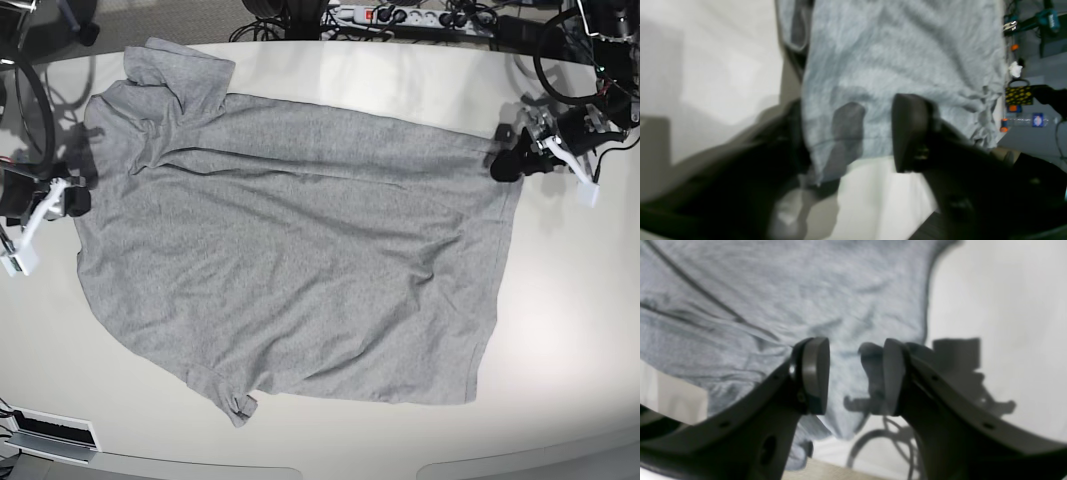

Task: Layout the t-shirt on the table in an organized manner, then fold the t-shirt properly
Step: 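Slide both grippers along the shirt edges toward the collar and regrasp, then lift the shirt edge with both grippers and fold it over the body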

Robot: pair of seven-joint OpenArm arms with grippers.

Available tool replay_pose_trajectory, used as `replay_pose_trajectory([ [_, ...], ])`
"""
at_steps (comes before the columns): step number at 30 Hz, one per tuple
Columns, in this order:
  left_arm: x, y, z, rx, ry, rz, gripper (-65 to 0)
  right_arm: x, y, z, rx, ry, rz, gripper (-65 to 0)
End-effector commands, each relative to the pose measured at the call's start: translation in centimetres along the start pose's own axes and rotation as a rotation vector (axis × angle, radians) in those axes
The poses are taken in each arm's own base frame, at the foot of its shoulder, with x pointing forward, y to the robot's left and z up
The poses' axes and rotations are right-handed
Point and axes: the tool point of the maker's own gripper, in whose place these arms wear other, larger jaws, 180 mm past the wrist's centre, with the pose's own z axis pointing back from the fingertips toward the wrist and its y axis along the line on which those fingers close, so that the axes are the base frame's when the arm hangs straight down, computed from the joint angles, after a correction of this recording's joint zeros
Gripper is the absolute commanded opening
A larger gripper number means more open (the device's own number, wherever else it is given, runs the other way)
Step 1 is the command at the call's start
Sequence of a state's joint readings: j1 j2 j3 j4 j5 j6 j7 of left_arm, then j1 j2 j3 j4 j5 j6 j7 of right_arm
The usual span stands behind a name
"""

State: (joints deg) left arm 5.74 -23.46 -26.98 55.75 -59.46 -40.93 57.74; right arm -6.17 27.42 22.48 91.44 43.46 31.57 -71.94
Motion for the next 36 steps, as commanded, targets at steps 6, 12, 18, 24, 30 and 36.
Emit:
replay_pose_trajectory([
  [6,-0.5,1.4,1.2,0.061,0.07,-0.021,-65.0,-4.0,-0.5,1.2,0.018,0.01,-0.077,-36.1],
  [12,0.6,2.3,2.5,0.091,0.063,-0.045,-65.0,-7.6,-1.4,-0.4,-0.076,-0.034,-0.154,-24.3],
  [18,1.3,3.0,3.5,0.116,0.066,-0.062,-65.0,-9.5,-0.2,-2.2,-0.036,-0.012,-0.23,-20.0],
  [24,2.6,3.9,5.2,0.156,0.056,-0.091,-65.0,-10.4,-0.9,-2.3,-0.09,0.021,-0.249,-20.0],
  [30,3.6,4.0,5.8,0.155,0.032,-0.094,-65.0,-10.9,-0.9,-2.5,-0.11,0.037,-0.275,-20.0],
  [36,3.8,3.5,5.6,0.13,0.013,-0.08,-65.0,-13.2,3.4,-4.7,0.023,0.051,-0.357,-20.0],
])
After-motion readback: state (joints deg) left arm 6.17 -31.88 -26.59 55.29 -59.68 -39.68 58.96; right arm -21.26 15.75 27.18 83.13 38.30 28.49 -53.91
